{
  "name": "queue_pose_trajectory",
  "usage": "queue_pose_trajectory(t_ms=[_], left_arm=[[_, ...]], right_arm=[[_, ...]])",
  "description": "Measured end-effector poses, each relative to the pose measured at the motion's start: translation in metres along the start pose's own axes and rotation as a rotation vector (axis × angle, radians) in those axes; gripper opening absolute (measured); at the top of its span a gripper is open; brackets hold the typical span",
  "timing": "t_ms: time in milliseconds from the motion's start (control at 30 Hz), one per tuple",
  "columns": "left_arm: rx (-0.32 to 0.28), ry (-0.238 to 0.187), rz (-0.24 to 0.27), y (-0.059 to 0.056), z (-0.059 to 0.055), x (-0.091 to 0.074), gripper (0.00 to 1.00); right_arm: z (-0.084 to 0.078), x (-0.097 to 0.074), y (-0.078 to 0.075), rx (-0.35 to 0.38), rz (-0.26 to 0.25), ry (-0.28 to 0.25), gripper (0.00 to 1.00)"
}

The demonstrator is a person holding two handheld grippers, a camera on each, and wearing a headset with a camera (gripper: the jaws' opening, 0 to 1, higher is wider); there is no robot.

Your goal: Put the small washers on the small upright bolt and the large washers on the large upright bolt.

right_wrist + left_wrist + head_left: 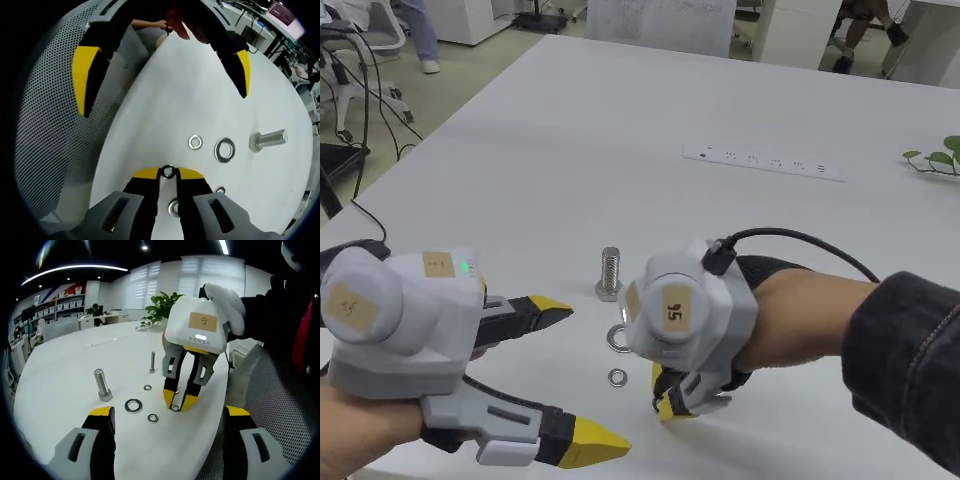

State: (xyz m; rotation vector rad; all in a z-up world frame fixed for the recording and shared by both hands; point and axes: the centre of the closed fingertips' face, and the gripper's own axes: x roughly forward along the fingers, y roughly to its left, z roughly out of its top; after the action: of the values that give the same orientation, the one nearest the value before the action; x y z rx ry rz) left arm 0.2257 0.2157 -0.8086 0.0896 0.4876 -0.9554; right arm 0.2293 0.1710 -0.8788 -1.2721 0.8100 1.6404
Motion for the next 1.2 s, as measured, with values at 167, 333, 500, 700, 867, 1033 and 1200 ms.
queue_pose_trajectory(t_ms=[167, 333, 500, 700, 867, 1033, 1200], left_arm=[[-0.002, 0.0, 0.002, 0.0, 0.0, 0.0, 0.89], [-0.001, 0.001, 0.002, 0.001, 0.0, 0.0, 0.89], [-0.001, 0.0, 0.002, 0.001, 0.001, 0.001, 0.88], [-0.001, 0.002, 0.001, 0.001, 0.0, 0.001, 0.88], [-0.001, 0.004, 0.0, 0.0, 0.0, 0.001, 0.88], [0.001, 0.008, -0.004, 0.0, 0.0, 0.002, 0.88], [0.002, 0.008, -0.006, 0.001, 0.0, 0.002, 0.88]], right_arm=[[0.0, 0.0, 0.0, 0.011, 0.004, -0.002, 0.14], [0.0, 0.0, -0.001, 0.032, 0.001, -0.004, 0.13], [0.0, 0.0, -0.002, 0.047, -0.004, -0.001, 0.13], [-0.001, -0.001, -0.004, 0.065, -0.013, -0.001, 0.13], [-0.005, -0.004, -0.006, 0.081, -0.018, -0.007, 0.13], [-0.009, -0.008, -0.008, 0.096, -0.022, -0.006, 0.13], [-0.015, -0.015, -0.009, 0.118, -0.026, -0.011, 0.13]])
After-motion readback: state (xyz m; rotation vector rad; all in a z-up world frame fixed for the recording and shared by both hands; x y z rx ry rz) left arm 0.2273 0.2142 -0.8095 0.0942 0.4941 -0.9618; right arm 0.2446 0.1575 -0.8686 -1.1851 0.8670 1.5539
